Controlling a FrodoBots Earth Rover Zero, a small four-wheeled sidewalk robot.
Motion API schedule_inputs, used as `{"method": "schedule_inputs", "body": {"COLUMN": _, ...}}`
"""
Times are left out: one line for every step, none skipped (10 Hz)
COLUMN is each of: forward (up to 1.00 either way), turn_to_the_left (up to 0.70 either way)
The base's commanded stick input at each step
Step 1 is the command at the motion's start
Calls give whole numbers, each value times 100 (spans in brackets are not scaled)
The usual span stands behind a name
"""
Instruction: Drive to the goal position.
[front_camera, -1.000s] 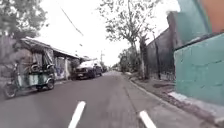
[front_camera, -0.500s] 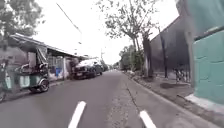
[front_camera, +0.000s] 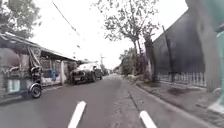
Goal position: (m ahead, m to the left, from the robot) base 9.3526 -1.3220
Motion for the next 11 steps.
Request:
{"method": "schedule_inputs", "body": {"forward": 100, "turn_to_the_left": 0}}
{"method": "schedule_inputs", "body": {"forward": 100, "turn_to_the_left": 0}}
{"method": "schedule_inputs", "body": {"forward": 100, "turn_to_the_left": 0}}
{"method": "schedule_inputs", "body": {"forward": 100, "turn_to_the_left": 0}}
{"method": "schedule_inputs", "body": {"forward": 100, "turn_to_the_left": 0}}
{"method": "schedule_inputs", "body": {"forward": 100, "turn_to_the_left": 0}}
{"method": "schedule_inputs", "body": {"forward": 100, "turn_to_the_left": 0}}
{"method": "schedule_inputs", "body": {"forward": 100, "turn_to_the_left": 0}}
{"method": "schedule_inputs", "body": {"forward": 100, "turn_to_the_left": 0}}
{"method": "schedule_inputs", "body": {"forward": 100, "turn_to_the_left": 0}}
{"method": "schedule_inputs", "body": {"forward": 100, "turn_to_the_left": 0}}
